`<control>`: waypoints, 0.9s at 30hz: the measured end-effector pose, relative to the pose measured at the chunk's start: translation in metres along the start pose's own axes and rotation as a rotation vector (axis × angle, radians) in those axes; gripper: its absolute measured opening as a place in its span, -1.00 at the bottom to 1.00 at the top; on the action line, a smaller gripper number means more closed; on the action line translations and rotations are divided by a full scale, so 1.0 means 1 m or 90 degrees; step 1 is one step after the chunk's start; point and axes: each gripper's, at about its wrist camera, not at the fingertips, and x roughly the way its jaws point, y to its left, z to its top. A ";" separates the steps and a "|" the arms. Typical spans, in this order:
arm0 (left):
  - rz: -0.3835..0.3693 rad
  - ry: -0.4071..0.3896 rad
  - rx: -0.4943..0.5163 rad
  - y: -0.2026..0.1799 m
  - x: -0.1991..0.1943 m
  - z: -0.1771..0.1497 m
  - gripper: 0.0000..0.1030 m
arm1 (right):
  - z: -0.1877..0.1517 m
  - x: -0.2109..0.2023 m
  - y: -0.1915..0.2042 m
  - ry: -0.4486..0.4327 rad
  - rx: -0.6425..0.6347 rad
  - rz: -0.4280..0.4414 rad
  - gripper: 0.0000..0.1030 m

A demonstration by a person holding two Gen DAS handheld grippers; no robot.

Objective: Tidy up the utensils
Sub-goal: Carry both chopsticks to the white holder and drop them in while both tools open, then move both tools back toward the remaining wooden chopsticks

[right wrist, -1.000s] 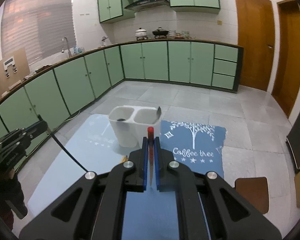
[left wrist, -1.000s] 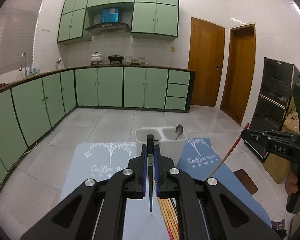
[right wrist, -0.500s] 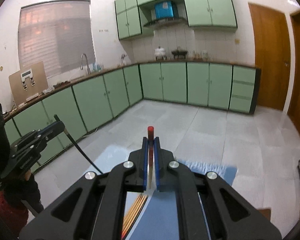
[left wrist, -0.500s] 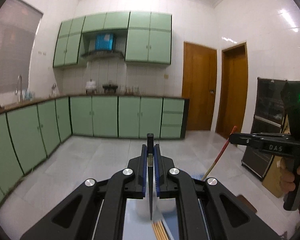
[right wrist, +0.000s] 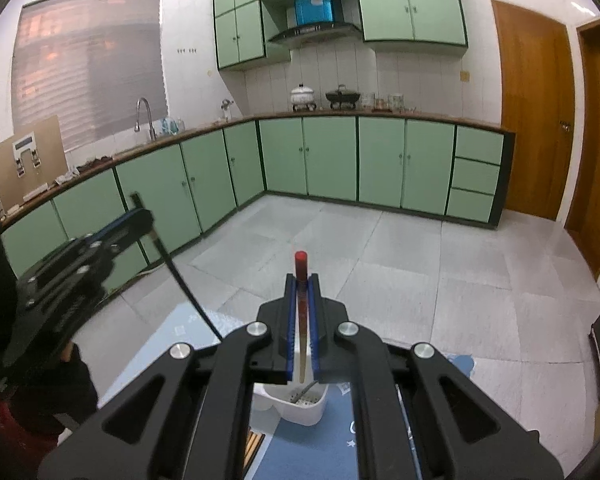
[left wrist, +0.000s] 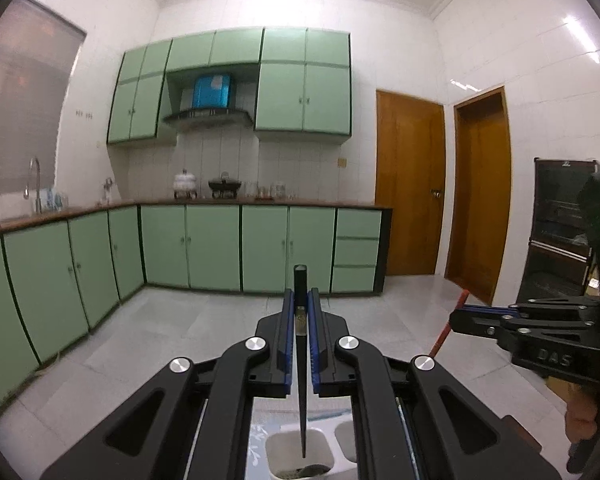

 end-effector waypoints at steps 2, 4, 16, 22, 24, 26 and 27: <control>-0.011 0.033 -0.005 0.002 0.015 -0.014 -0.87 | -0.005 0.010 -0.001 0.011 0.000 0.003 -0.89; -0.013 0.067 -0.014 0.008 0.027 -0.021 -0.86 | -0.011 0.017 -0.001 0.025 -0.003 0.006 -0.83; -0.003 0.100 -0.008 0.018 -0.040 -0.039 0.19 | -0.072 -0.053 -0.005 -0.062 0.032 -0.064 0.54; 0.002 0.143 -0.034 0.018 -0.100 -0.106 0.36 | -0.157 -0.086 0.017 -0.071 0.017 -0.132 0.76; 0.014 0.163 -0.040 0.017 -0.111 -0.130 0.37 | -0.179 -0.089 0.023 -0.063 0.021 -0.135 0.77; 0.025 0.176 -0.042 0.015 -0.122 -0.155 0.37 | -0.202 -0.089 0.029 -0.046 0.047 -0.118 0.77; 0.031 0.181 -0.041 0.014 -0.125 -0.165 0.37 | -0.213 -0.089 0.032 -0.040 0.062 -0.111 0.77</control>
